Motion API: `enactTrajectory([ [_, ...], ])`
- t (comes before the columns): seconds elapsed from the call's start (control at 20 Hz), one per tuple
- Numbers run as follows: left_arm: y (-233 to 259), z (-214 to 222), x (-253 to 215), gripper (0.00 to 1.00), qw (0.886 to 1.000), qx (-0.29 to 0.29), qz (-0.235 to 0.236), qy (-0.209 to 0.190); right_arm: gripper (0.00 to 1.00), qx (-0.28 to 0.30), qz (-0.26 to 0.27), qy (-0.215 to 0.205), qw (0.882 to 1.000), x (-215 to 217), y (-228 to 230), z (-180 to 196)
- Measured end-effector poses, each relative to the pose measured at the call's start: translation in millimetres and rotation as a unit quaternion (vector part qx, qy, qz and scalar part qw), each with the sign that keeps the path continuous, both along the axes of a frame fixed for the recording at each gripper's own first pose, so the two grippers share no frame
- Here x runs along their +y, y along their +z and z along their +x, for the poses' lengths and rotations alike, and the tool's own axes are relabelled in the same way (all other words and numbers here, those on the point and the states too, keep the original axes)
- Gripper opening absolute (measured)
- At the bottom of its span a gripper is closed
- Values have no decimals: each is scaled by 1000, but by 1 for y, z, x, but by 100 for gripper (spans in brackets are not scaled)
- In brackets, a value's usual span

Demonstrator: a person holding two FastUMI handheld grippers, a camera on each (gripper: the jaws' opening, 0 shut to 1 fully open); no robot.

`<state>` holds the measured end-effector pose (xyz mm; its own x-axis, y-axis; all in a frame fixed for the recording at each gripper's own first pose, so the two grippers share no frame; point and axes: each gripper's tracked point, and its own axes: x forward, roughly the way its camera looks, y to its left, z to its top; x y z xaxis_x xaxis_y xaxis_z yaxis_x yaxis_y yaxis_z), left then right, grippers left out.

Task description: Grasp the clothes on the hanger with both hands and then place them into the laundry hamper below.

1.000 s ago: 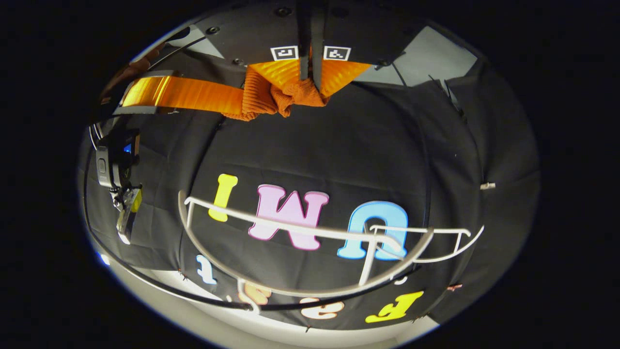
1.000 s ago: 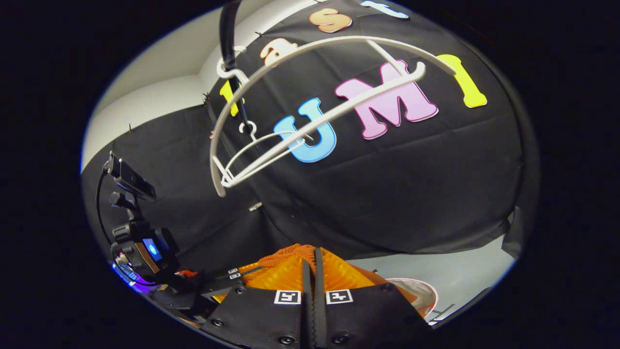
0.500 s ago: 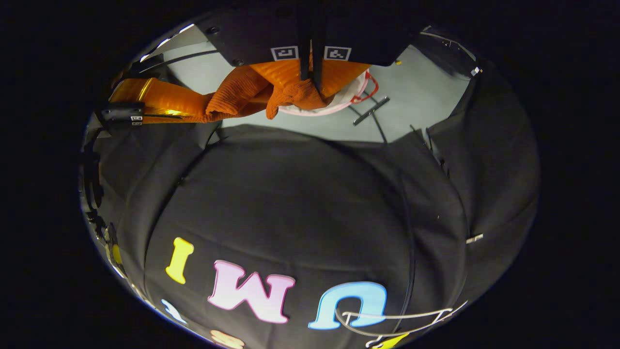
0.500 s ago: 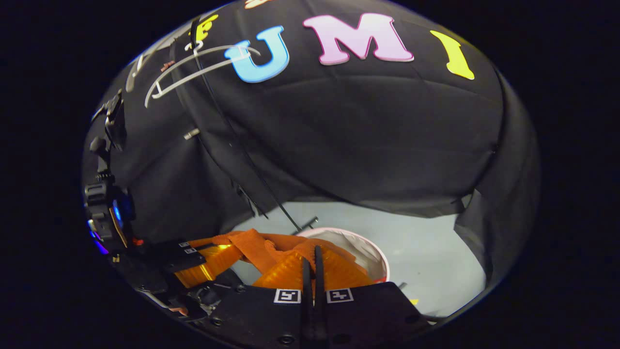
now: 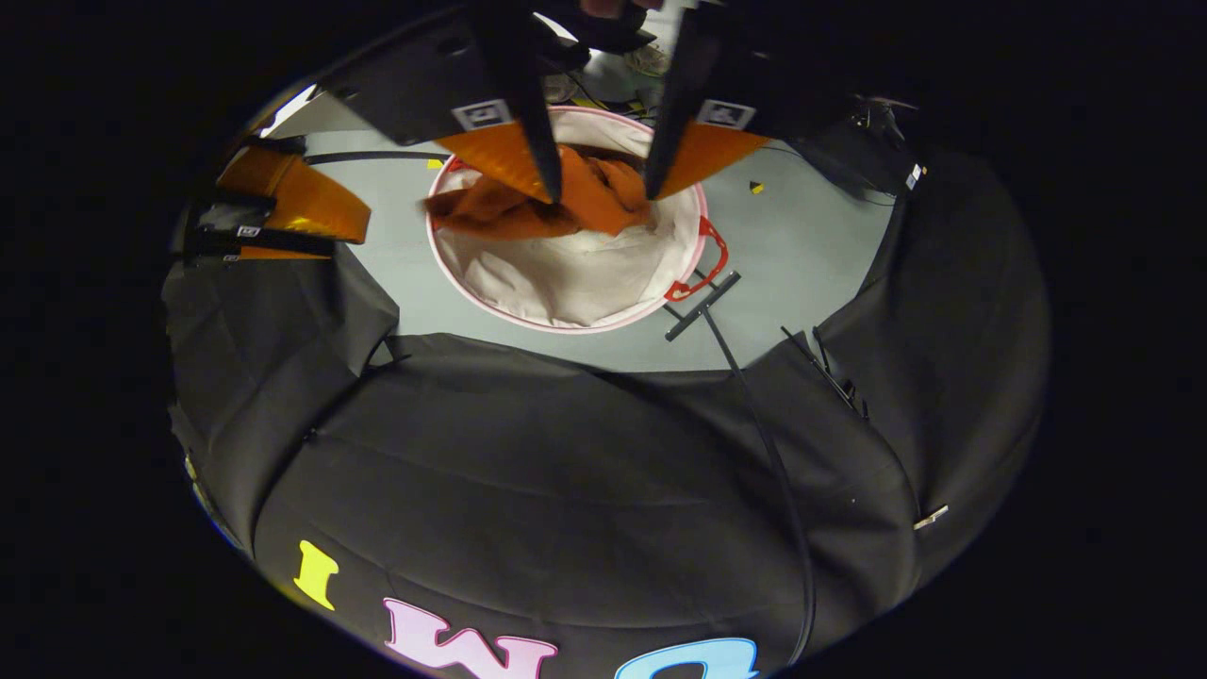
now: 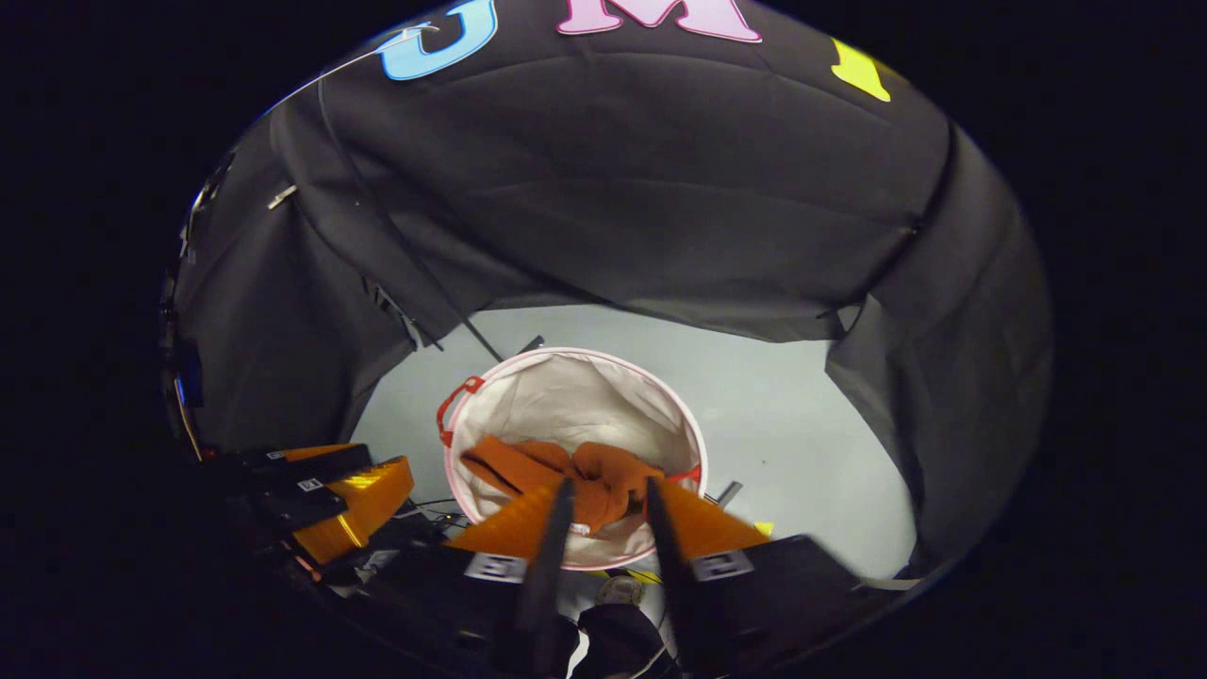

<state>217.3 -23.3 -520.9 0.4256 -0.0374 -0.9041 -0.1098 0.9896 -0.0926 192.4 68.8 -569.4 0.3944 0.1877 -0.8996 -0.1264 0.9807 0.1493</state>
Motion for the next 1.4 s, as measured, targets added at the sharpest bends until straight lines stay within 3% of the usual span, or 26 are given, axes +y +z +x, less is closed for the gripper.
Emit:
enactTrajectory([
  [0.1, -2, 4, 4, 91, 1000, -5, 6, 9, 81, -3, -17, -8, 1000, -8, 1, 8],
  [0.15, 0, 5, 3, 99, 1000, -7, 4, 11, 98, -2, -26, -7, 1000, -12, 2, 8],
  [0.45, 26, -3, 2, 97, 1000, -26, 1, 8, 99, -32, -10, -6, 999, -3, 24, 6],
  [0.75, 111, -3, 26, 97, 992, -123, 14, -5, 99, -138, 6, -24, 990, 17, 130, 0],
  [1.05, 238, -12, 49, 97, 968, -251, 23, -7, 99, -272, 10, -76, 959, 14, 271, -7],
  [1.4, 373, -47, 64, 97, 923, -383, 27, -14, 98, -384, 20, -136, 913, -5, 401, -42],
])
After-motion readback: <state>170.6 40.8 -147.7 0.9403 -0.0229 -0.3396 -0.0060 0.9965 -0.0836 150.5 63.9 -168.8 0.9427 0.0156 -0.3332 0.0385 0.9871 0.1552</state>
